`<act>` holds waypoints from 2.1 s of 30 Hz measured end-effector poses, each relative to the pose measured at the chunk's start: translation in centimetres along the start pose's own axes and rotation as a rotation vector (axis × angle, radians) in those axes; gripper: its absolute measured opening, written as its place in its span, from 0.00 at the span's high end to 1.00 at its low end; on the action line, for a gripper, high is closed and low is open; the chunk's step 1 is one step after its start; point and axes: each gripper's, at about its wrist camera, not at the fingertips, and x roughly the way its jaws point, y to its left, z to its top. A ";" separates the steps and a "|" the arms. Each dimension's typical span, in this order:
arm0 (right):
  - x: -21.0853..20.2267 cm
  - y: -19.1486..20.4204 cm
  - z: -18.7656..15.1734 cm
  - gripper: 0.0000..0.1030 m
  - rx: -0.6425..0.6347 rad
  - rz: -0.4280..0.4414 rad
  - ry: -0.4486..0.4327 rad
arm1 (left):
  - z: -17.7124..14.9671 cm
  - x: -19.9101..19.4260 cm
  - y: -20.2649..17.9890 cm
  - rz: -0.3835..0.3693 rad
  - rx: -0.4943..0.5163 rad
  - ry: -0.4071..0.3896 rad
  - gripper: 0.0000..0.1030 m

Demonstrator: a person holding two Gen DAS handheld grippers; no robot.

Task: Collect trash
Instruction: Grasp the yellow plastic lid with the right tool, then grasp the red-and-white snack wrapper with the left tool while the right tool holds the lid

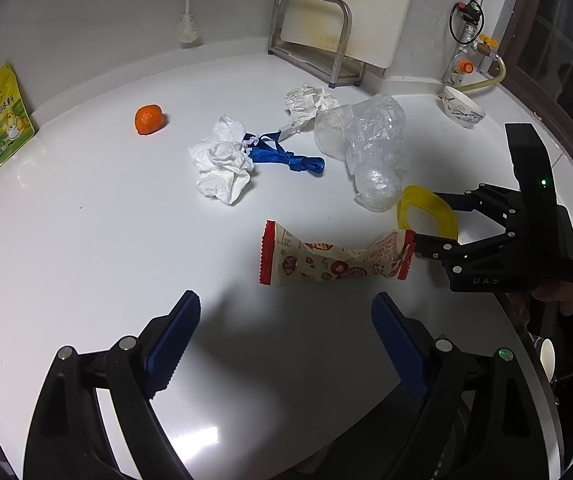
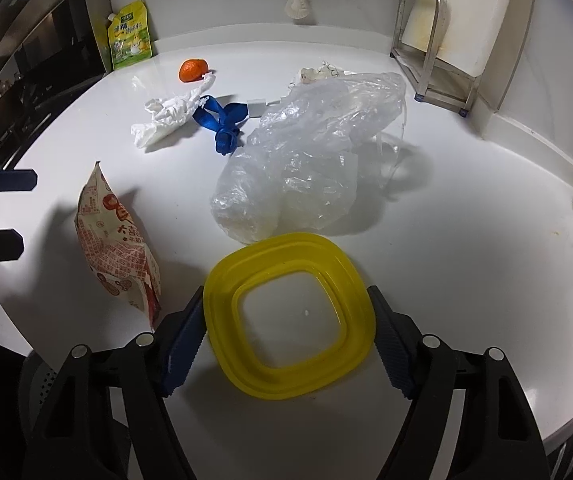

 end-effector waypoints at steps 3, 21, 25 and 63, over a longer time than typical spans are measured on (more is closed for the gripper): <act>-0.3 -0.2 0.0 0.30 0.043 0.000 -0.011 | 0.2 -0.2 0.0 -0.004 0.007 -0.005 0.17; -9.7 3.8 -5.2 0.30 0.700 -0.238 -0.178 | 3.9 -0.1 -0.7 -0.206 0.445 -0.065 0.17; -12.4 6.2 -7.8 0.30 0.855 -0.273 -0.204 | 4.8 0.4 -1.7 -0.297 0.610 -0.077 0.17; -14.2 15.6 -12.0 0.30 1.224 -0.446 -0.174 | 3.1 7.3 -3.4 -0.583 1.064 0.127 0.68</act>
